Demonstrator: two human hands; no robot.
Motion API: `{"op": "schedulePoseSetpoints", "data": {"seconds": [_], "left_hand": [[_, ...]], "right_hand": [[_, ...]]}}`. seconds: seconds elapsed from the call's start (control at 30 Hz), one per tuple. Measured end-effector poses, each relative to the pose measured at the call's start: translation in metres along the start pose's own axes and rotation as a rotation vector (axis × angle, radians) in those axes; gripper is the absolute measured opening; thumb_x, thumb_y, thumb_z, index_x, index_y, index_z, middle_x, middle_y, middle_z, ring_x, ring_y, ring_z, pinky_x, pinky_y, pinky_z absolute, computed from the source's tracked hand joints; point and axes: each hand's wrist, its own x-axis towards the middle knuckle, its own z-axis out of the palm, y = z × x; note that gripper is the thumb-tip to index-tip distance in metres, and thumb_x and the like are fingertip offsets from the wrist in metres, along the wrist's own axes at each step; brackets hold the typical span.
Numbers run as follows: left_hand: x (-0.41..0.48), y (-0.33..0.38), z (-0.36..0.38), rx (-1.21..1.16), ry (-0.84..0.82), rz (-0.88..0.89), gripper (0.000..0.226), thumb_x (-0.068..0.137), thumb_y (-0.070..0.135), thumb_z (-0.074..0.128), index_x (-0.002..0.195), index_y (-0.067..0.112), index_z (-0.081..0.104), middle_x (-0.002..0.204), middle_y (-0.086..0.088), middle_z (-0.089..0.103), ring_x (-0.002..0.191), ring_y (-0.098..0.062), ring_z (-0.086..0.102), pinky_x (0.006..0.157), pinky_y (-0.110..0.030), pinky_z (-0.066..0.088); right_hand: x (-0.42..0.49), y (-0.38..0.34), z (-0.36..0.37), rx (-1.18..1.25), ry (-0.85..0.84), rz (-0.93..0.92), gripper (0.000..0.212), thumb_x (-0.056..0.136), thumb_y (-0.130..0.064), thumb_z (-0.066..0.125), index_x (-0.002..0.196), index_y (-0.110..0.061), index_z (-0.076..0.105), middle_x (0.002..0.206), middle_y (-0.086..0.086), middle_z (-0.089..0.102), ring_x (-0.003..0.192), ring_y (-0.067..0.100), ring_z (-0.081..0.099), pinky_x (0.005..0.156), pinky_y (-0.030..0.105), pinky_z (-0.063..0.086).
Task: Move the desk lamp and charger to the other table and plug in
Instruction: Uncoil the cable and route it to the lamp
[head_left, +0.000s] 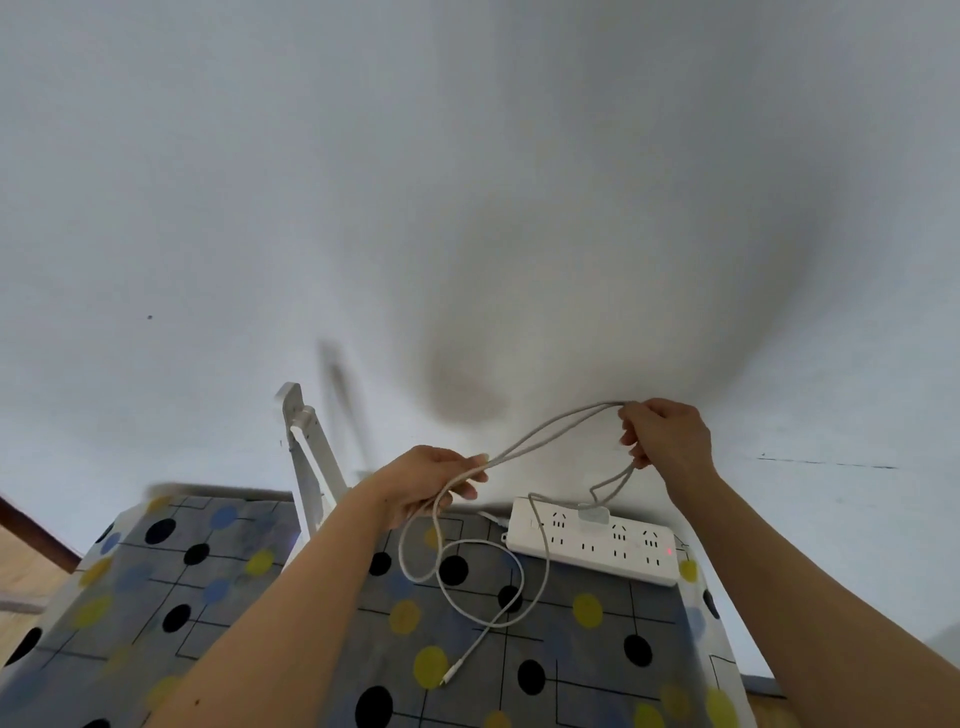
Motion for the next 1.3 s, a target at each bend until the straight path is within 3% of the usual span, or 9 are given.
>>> {"op": "schedulePoseSetpoints", "data": {"seconds": [0.1, 0.3, 0.37, 0.53, 0.7, 0.83, 1.0, 1.17, 1.3], "left_hand": [[-0.003, -0.008, -0.003, 0.047, -0.105, -0.067, 0.047, 0.075, 0.063, 0.065, 0.088, 0.019, 0.076, 0.059, 0.005, 0.059, 0.05, -0.007, 0.048, 0.055, -0.02, 0.046], [-0.002, -0.024, -0.007, -0.056, -0.122, -0.102, 0.019, 0.087, 0.03, 0.064, 0.085, 0.014, 0.074, 0.087, -0.003, 0.076, 0.082, -0.017, 0.072, 0.086, -0.037, 0.054], [-0.004, -0.029, -0.01, -0.104, -0.093, -0.132, 0.025, 0.091, 0.033, 0.059, 0.088, 0.01, 0.07, 0.089, -0.005, 0.076, 0.086, -0.02, 0.073, 0.079, -0.036, 0.053], [-0.011, -0.027, -0.011, -0.433, -0.045, -0.129, 0.025, 0.085, 0.034, 0.065, 0.084, 0.01, 0.058, 0.059, 0.001, 0.059, 0.044, -0.01, 0.053, 0.041, -0.02, 0.046], [-0.01, -0.014, -0.01, -0.694, -0.053, -0.035, 0.034, 0.072, 0.043, 0.075, 0.085, 0.014, 0.063, 0.051, 0.005, 0.048, 0.037, -0.005, 0.04, 0.033, -0.016, 0.035], [-0.002, -0.012, -0.005, -0.48, 0.144, -0.081, 0.037, 0.09, 0.049, 0.056, 0.087, 0.012, 0.064, 0.047, 0.005, 0.047, 0.036, -0.006, 0.04, 0.035, -0.015, 0.033], [0.001, -0.005, 0.004, -0.548, 0.079, 0.05, 0.052, 0.077, 0.062, 0.062, 0.096, 0.013, 0.067, 0.062, 0.002, 0.055, 0.051, -0.011, 0.05, 0.052, -0.024, 0.05], [0.005, 0.006, 0.011, -0.254, 0.152, 0.114, 0.017, 0.088, 0.023, 0.066, 0.098, 0.01, 0.066, 0.084, -0.005, 0.069, 0.056, -0.011, 0.054, 0.053, -0.025, 0.051], [0.009, 0.004, 0.019, -0.141, 0.082, 0.121, 0.02, 0.082, 0.02, 0.072, 0.1, 0.011, 0.068, 0.087, -0.004, 0.075, 0.052, -0.009, 0.052, 0.043, -0.018, 0.042]], "right_hand": [[-0.001, -0.003, 0.0, 0.029, 0.01, 0.029, 0.02, 0.079, -0.022, 0.061, 0.063, -0.009, 0.064, 0.054, 0.004, 0.064, 0.04, 0.014, 0.051, 0.05, 0.028, 0.049], [-0.001, -0.001, 0.0, 0.108, 0.052, 0.112, 0.021, 0.079, -0.02, 0.056, 0.063, -0.008, 0.063, 0.052, 0.005, 0.064, 0.043, 0.018, 0.052, 0.055, 0.033, 0.051], [0.001, 0.002, -0.003, 0.15, 0.076, 0.157, 0.021, 0.079, -0.019, 0.056, 0.062, -0.008, 0.062, 0.051, 0.005, 0.064, 0.045, 0.02, 0.052, 0.059, 0.036, 0.052], [0.002, 0.008, -0.003, 0.161, 0.098, 0.205, 0.021, 0.079, -0.016, 0.055, 0.06, -0.007, 0.06, 0.045, 0.004, 0.061, 0.043, 0.02, 0.051, 0.054, 0.034, 0.051], [0.002, 0.013, -0.002, 0.111, 0.084, 0.228, 0.019, 0.078, -0.017, 0.055, 0.063, -0.007, 0.062, 0.054, 0.008, 0.062, 0.045, 0.019, 0.051, 0.053, 0.031, 0.048], [0.001, 0.011, 0.001, 0.025, -0.013, 0.171, 0.019, 0.076, -0.021, 0.056, 0.066, -0.009, 0.067, 0.052, 0.004, 0.061, 0.044, 0.018, 0.045, 0.048, 0.029, 0.04], [0.0, 0.007, 0.009, 0.003, -0.135, 0.156, 0.024, 0.082, -0.024, 0.059, 0.065, -0.008, 0.067, 0.051, 0.005, 0.062, 0.039, 0.015, 0.043, 0.042, 0.025, 0.036], [-0.003, 0.011, 0.01, -0.004, -0.315, 0.237, 0.022, 0.086, -0.013, 0.058, 0.071, -0.001, 0.07, 0.065, 0.01, 0.064, 0.042, 0.015, 0.046, 0.042, 0.025, 0.04], [-0.002, 0.007, 0.011, -0.076, -0.388, 0.165, 0.008, 0.079, -0.014, 0.071, 0.081, -0.005, 0.072, 0.066, 0.007, 0.062, 0.043, 0.01, 0.039, 0.038, 0.02, 0.03]]}}
